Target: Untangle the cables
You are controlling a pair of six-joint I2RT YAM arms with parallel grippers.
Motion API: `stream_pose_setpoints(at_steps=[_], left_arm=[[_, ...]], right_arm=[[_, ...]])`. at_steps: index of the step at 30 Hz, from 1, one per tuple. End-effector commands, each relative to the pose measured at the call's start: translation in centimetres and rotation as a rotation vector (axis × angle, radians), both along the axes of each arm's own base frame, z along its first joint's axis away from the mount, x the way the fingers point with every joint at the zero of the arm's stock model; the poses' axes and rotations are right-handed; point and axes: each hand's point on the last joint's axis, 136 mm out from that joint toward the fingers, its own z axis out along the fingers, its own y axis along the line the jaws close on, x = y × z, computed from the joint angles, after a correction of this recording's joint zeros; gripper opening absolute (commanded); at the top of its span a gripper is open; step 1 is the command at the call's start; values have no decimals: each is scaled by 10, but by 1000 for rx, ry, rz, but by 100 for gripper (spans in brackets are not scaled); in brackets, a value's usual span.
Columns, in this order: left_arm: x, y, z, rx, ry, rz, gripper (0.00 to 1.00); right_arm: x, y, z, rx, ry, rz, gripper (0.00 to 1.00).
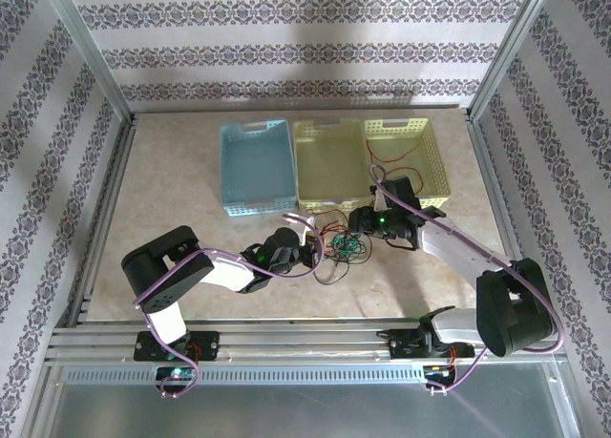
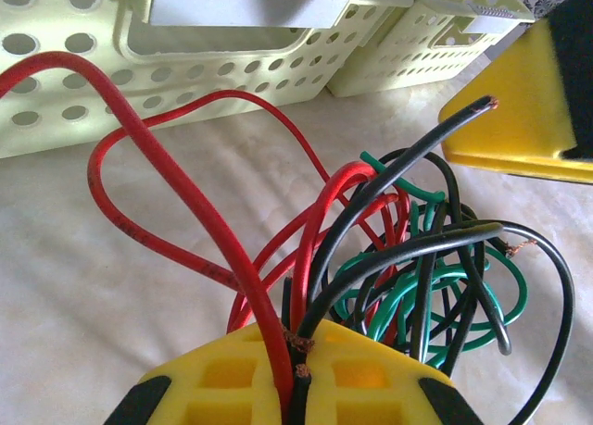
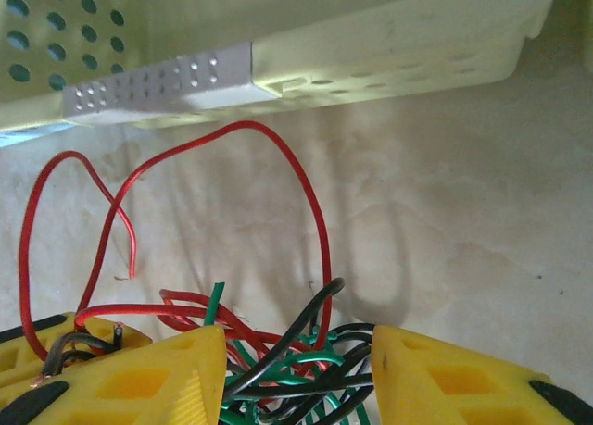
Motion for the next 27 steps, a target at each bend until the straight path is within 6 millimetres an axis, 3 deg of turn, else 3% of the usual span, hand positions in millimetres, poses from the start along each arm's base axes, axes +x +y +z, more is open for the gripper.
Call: stream_pose_setpoints(at_steps=[1,6,9,14,18,21,27], left_arm=[[4,-2,17,-18,-34,-14,1],[4,10,38,-41,-66,11,46],[9,29,54,-87,-60,65,63],[15,64,70,-83,-64,174,70],[12,82,59,67,-34,196,71],[11,84,49,105,16,194,70],[12,70,38,50,77,176,70]], right_arm=[[3,16,16,17,-66,77,45],[-9,23,23,-5,-113,132,46],[-13,23,25,-15,-125,142,46],[-18,23,24,-49,-135,165,47],[-20,25,20,-76,-138,177,47],[-20,28,18,-78,-133,183,47],[-27,45,30,-105,-193,277,46]])
